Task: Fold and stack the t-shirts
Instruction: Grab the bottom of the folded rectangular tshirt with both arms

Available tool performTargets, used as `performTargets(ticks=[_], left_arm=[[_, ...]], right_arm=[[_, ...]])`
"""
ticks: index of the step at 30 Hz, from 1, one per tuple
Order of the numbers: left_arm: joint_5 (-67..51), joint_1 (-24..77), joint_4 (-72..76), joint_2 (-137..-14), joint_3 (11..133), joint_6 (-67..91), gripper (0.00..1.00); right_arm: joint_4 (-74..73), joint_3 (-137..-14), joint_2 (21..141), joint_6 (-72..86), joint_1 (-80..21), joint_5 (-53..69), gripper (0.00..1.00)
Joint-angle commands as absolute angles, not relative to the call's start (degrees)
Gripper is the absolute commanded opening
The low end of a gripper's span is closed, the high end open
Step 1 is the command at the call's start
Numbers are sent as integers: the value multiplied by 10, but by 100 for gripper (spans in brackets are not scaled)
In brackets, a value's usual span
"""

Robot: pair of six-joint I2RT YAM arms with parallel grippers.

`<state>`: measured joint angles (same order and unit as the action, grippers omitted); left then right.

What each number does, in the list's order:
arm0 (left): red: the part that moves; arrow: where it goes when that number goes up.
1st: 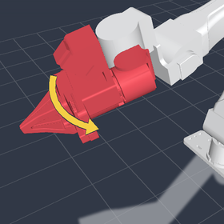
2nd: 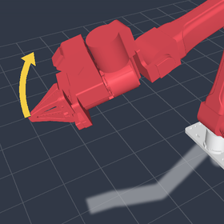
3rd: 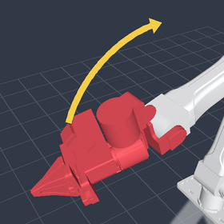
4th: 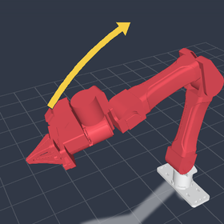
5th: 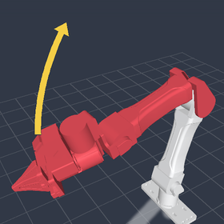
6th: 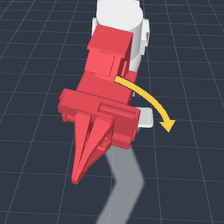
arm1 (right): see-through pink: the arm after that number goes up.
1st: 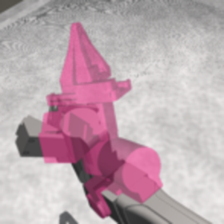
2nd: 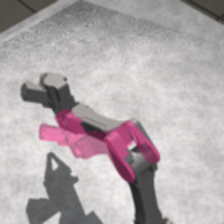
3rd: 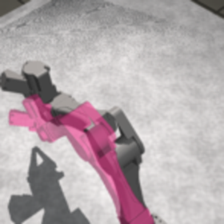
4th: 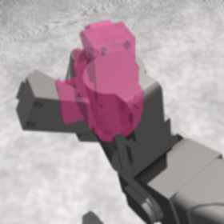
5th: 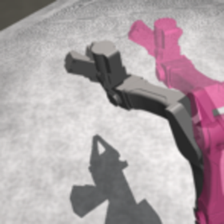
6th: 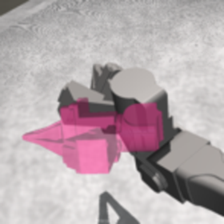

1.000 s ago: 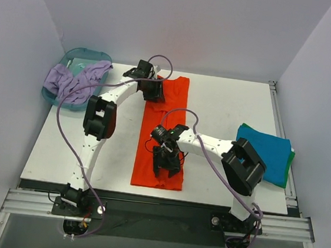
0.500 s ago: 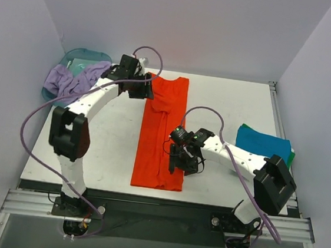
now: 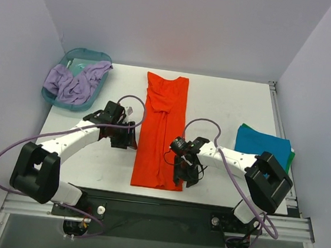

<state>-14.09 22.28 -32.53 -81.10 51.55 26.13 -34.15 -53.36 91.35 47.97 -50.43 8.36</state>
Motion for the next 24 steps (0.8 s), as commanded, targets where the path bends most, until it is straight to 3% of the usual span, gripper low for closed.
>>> performTargets(ticks=[1,12,24], left_arm=[[-156,237,-303,-771,502,283,61],[-169,250,-330,-732,447,294,61],[-235,273,-340,-725,384,305,63]], right_arm=[[-334,-500,884,511,-512,102,43],[-303,-484,899,505,-512,120,38],[-298,-474,913,499,-514,124,18]])
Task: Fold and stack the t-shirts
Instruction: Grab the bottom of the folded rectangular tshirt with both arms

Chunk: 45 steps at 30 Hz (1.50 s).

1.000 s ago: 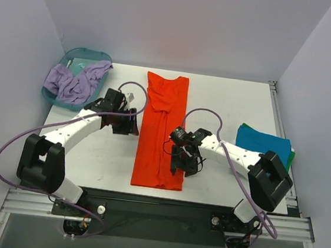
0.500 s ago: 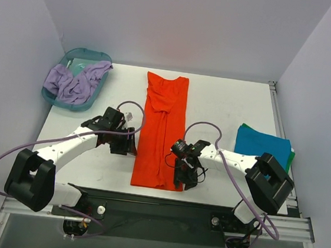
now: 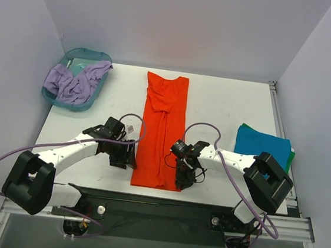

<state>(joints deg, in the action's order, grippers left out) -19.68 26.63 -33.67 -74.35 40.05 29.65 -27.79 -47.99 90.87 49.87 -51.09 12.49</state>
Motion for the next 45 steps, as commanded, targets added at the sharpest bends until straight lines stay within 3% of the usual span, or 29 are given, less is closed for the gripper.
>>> performTargets(ticks=[1,13,28,33,38,42,45], left_arm=[[-240,275,-338,-720,378,307,63],[-232,302,-314,-670,314,390,64],[-220,345,-261,-696,292,432,60],[-220,355,-238,-716,291,440,46],[-220,359,-236,-722,293,437,12],[-214,363,-244,-704,290,438,1],[-207,368,-256,-687,288,440,0]], right_arm=[[-298,-474,913,499,-514,124,17],[-298,-478,918,498,-520,124,16],[-299,-461,897,504,-525,119,15],[-300,-464,901,502,-525,119,13],[-300,-467,904,502,-526,125,4],[-307,-465,893,511,-533,129,0],[-311,-461,884,519,-539,132,0]])
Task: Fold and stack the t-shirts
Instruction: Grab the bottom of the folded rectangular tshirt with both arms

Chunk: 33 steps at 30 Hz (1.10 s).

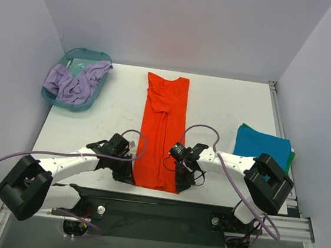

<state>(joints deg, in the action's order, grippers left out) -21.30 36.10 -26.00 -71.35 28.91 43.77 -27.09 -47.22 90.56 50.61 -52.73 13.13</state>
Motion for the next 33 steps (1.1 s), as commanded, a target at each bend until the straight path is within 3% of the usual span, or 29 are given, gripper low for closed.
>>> performTargets(ticks=[1,23,33], left_arm=[[-207,369,-259,-684,288,441,0],[-149,429,-332,-505,300,563,0],[-115,428,-337,-529,365,544,0]], right_arm=[[-312,-460,881,520,-541,132,0],[-388,-476,796,586,-606,107,0],[-439,-558,787,569,-587,51,0]])
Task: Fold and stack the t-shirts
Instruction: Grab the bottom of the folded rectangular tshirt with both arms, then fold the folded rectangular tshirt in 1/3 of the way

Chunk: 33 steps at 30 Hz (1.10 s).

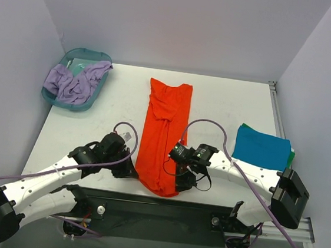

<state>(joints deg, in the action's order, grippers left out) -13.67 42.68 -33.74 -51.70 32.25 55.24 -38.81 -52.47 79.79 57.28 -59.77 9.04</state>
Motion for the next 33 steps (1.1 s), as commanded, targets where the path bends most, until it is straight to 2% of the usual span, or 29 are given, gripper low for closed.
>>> performTargets(ticks=[1,7,21,33], left_arm=[[-107,427,-337,-534,381,535,0],[-114,416,-320,-612,431,485,0],[-209,294,-249,-763,515,385,0],[-252,217,-207,-925,652,337,0]], right_arm=[[-441,-563,791,563,-577,50,0],[-441,-607,842,507,-539,53,0],[-458,-740,966,406,-439,55,0],[-475,-890,1091,347,-351,62,0]])
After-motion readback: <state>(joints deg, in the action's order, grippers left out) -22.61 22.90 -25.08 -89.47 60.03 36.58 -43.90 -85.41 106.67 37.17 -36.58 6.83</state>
